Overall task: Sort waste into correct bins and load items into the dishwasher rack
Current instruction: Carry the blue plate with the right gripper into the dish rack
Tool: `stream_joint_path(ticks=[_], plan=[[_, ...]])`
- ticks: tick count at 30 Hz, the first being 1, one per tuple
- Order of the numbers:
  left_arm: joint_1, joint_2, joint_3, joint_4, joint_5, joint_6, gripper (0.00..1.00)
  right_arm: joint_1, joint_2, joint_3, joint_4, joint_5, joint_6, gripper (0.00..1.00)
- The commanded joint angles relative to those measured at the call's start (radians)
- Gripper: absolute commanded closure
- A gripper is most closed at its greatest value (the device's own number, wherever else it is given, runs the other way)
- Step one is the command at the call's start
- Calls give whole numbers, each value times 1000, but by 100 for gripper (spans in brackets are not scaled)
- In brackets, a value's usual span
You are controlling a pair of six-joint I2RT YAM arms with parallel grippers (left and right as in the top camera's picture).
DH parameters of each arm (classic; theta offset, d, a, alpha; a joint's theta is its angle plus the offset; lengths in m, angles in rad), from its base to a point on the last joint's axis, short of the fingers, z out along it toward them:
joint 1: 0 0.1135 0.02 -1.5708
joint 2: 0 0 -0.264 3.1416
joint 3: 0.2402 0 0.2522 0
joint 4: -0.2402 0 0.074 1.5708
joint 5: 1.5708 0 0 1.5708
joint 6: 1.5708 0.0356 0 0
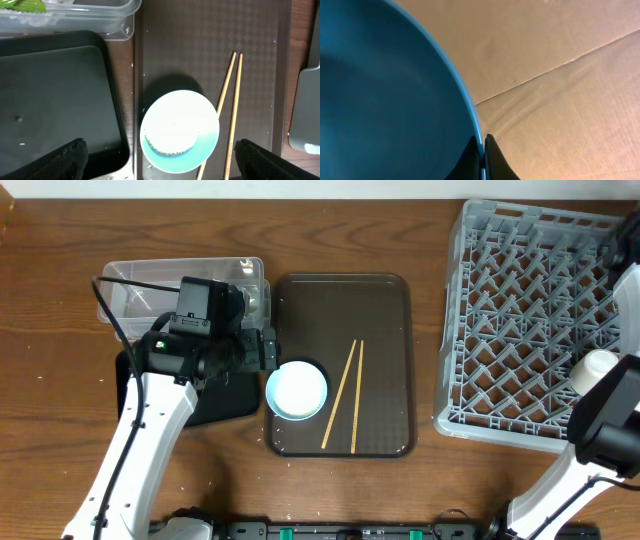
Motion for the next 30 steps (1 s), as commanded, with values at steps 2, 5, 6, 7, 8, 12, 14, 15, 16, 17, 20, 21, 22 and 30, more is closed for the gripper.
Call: stream_joint_path(ticks=[2,5,6,7,8,12,14,15,16,17,20,21,22,30], plan=[[4,-1,5,-3,-10,2,4,34,49,-5,-35,13,26,99],[4,-1,5,-3,-10,2,4,56,67,-5,-70,13,54,99],[4,-1,5,-3,-10,2,4,65,71,-5,-82,13,72,99],[4,-1,5,-3,-10,2,4,74,71,-5,-96,13,92,99],[4,-1,5,-3,-10,2,4,84,71,-5,-114,12,108,99],[4,-1,5,-3,-10,2,4,110,71,-5,-151,13,124,99],[4,-1,5,-3,-10,2,4,122,71,-5,-197,13,151,98],[4,-1,5,-3,-10,2,4,129,71,-5,-232,13,176,95],[4,-1,5,-3,-10,2,4,135,71,-5,-263,12,204,89],[4,-1,5,-3,-10,2,4,140,71,-5,-296,12,241,77],[4,-1,5,-3,-10,2,4,150,61,-5,-374,-10,308,54],[4,-1,5,-3,-10,2,4,154,52,-5,-394,-26,315,50],[4,-1,5,-3,-10,2,4,158,37,-5,-410,-47,321,45],[4,-1,5,-3,-10,2,4,202,-164,-5,-493,-437,321,27]])
